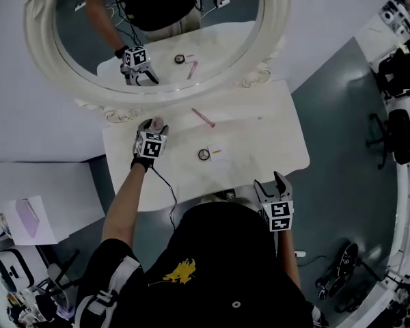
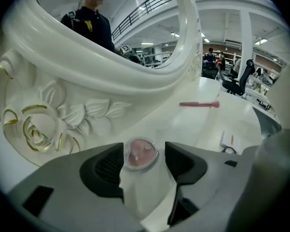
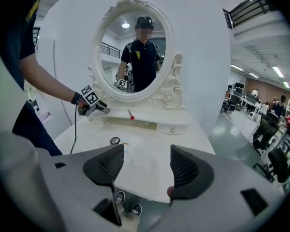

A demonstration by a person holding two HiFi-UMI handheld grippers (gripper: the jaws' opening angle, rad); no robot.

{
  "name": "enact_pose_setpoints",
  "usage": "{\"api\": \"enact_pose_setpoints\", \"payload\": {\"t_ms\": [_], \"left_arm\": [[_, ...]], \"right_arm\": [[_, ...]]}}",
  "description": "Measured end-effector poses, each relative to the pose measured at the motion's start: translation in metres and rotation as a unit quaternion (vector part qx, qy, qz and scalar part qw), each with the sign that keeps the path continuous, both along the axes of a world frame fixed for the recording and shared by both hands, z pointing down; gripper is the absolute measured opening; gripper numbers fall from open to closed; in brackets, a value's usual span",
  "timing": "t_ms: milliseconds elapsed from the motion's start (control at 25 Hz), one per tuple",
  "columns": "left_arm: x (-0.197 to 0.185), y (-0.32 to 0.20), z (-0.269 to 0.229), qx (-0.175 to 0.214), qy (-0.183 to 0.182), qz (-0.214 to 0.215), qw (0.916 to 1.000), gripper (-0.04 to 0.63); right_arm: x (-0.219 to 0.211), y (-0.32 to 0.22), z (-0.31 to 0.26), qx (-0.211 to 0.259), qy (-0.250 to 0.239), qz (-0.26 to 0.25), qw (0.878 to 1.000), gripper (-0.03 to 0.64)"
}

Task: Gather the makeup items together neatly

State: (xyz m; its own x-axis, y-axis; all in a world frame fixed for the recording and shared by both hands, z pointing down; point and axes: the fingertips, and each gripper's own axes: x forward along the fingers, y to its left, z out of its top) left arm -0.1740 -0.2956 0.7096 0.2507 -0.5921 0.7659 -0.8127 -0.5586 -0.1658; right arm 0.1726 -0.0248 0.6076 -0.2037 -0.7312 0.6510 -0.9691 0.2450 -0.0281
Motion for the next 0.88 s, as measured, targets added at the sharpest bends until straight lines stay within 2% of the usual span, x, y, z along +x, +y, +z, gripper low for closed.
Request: {"api": "enact_pose_setpoints", "payload": {"t_ms": [120, 400, 600, 880], "left_arm": [[0.0029, -0.0002, 0.0021, -0.006, 0.011, 0.017, 0.9998, 0.273], [0.0032, -0.0025, 0.0005, -0.011, 0.032, 0.023, 0.9992, 0.279], [0.0009, -0.0019, 0.0034, -0.06, 0.093, 0.001, 0.9938, 0.285], [0.0059, -0.0008, 0.0029, -0.059, 0.08, 0.026, 0.9947, 0.26]], "right_arm": [[-0.0007, 0.0043, 0.0012, -0.003, -0.004, 0.003, 1.0, 0.31], [-0.0054, 0.0077, 0.0014, -0.005, -0.003, -0.005, 1.0, 0.31], [0.0002, 0.0104, 0.001, -0.007, -0.001, -0.004, 1.0, 0.305], [-0.0008, 0.0091, 0.0002, -0.004, 0.002, -0.012, 1.0, 0.295]]}}
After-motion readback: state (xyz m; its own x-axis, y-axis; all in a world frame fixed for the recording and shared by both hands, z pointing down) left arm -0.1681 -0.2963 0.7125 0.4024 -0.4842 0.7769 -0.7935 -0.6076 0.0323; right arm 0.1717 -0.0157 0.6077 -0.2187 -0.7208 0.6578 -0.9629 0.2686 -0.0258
